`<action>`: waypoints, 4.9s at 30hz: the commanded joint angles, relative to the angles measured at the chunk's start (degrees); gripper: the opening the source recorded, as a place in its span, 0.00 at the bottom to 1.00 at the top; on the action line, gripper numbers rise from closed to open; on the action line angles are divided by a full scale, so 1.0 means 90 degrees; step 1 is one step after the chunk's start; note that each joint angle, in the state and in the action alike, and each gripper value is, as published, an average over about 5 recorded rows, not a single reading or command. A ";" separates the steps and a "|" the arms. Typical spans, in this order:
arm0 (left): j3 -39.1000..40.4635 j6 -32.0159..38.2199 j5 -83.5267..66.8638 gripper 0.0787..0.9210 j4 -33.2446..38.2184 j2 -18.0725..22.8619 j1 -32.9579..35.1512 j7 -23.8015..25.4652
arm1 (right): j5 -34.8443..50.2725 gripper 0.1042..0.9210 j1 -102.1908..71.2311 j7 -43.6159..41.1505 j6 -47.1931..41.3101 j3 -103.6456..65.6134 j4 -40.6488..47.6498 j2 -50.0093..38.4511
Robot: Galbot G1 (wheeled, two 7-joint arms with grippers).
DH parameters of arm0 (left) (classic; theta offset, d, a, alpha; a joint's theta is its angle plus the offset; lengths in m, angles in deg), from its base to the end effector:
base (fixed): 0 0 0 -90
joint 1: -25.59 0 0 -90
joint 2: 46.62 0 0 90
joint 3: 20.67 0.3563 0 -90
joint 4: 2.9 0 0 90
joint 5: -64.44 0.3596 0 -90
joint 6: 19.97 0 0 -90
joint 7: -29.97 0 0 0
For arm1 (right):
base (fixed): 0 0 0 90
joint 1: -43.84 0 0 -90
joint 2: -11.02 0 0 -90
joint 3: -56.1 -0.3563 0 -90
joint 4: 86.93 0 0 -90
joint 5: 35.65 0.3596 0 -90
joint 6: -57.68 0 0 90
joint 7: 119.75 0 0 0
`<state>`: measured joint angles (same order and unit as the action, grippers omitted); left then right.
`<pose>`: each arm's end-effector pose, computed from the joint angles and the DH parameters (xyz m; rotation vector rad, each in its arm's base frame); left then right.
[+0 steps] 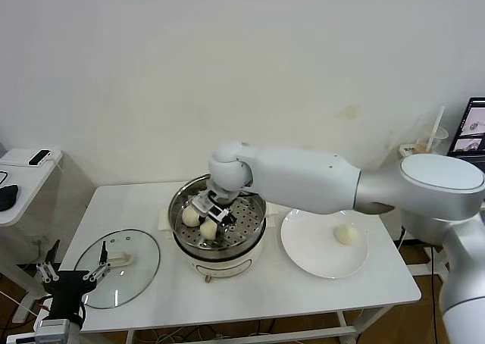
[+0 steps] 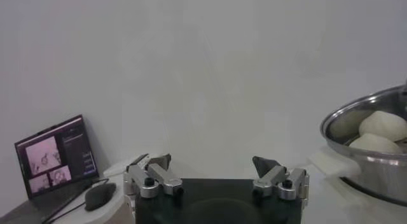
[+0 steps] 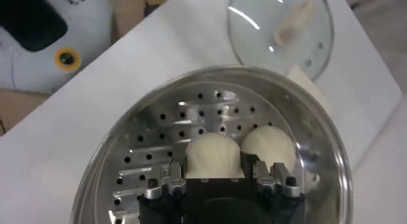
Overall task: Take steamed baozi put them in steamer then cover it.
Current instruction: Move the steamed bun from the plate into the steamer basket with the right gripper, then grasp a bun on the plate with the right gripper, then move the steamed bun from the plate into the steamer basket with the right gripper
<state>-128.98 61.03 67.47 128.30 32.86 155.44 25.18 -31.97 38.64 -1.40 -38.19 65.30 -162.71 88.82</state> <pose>0.1319 0.1054 -0.2428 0.3617 -2.9730 -0.5935 0.5002 0.2424 -0.1015 1.9839 -0.9098 1.9853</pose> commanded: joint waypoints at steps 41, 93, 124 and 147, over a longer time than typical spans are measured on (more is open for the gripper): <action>0.0022 -0.0111 -0.0237 0.88 -0.0161 -0.0286 -0.0266 0.0030 | 0.0172 0.88 0.0581 -0.0182 -0.1516 -0.0944 -0.0876 -0.2917; 0.0009 -0.0245 -0.2009 0.88 -0.0795 -0.0733 -0.0418 0.0015 | -0.2821 0.88 -0.3925 0.0048 -0.0365 -0.4404 0.1726 -0.3355; -0.0059 -0.0232 -0.1831 0.88 -0.0745 -0.0674 -0.0433 -0.0031 | -0.1967 0.56 -0.3026 -0.0164 -0.1000 -0.3708 0.0653 -0.3896; -0.0044 -0.0235 -0.1721 0.88 -0.0712 -0.0743 -0.0467 -0.0056 | 0.1958 0.58 0.1334 0.0720 -0.2464 -0.0475 -0.0662 -0.2340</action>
<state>-129.52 58.97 51.68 121.85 26.18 151.24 24.66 -29.93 37.90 0.78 -54.11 51.39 -164.88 58.26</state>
